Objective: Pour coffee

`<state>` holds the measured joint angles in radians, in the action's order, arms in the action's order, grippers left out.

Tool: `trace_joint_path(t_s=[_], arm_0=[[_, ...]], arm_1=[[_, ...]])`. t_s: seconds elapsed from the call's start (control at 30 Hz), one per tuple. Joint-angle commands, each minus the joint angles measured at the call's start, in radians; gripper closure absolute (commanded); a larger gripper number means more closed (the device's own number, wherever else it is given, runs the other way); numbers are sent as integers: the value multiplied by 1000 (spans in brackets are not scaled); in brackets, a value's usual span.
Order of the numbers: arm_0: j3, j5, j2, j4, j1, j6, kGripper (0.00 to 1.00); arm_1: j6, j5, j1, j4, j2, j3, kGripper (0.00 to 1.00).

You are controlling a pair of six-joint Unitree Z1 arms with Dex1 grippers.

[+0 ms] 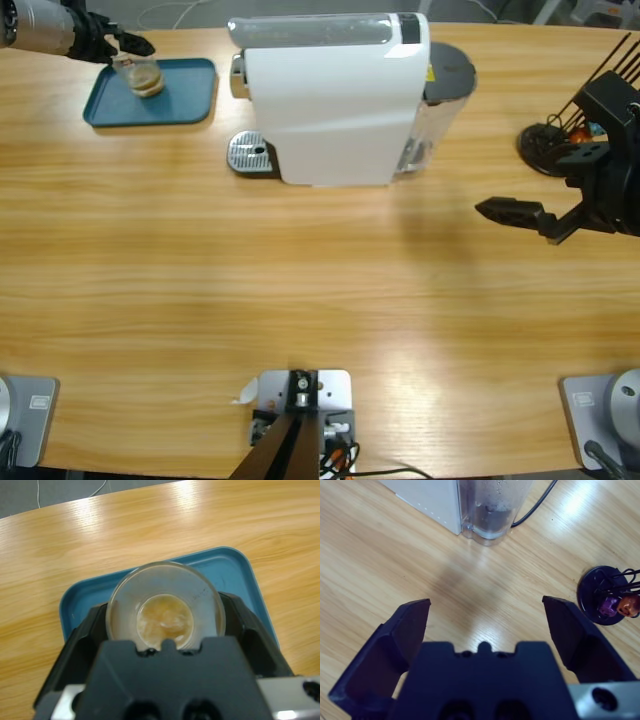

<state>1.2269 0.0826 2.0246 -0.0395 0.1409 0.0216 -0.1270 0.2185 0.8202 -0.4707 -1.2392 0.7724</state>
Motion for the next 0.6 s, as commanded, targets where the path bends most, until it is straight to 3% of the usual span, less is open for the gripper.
trace_joint_path(t_s=[0.03, 0.07, 0.4, 0.6], arm_0=[[-44, -41, 60, 1, 5, -9, 108], [-47, -41, 58, 1, 5, -9, 3], [-110, -37, 8, -7, 15, -11, 0], [-193, -47, -233, 11, 40, -9, 0]], arm_1=[[-13, -13, 5, 12, -8, -39, 0], [-13, -11, 5, 11, -6, -39, 0], [-19, -10, 5, -11, 53, -35, 0], [-10, 14, 5, -58, 88, -12, 0]])
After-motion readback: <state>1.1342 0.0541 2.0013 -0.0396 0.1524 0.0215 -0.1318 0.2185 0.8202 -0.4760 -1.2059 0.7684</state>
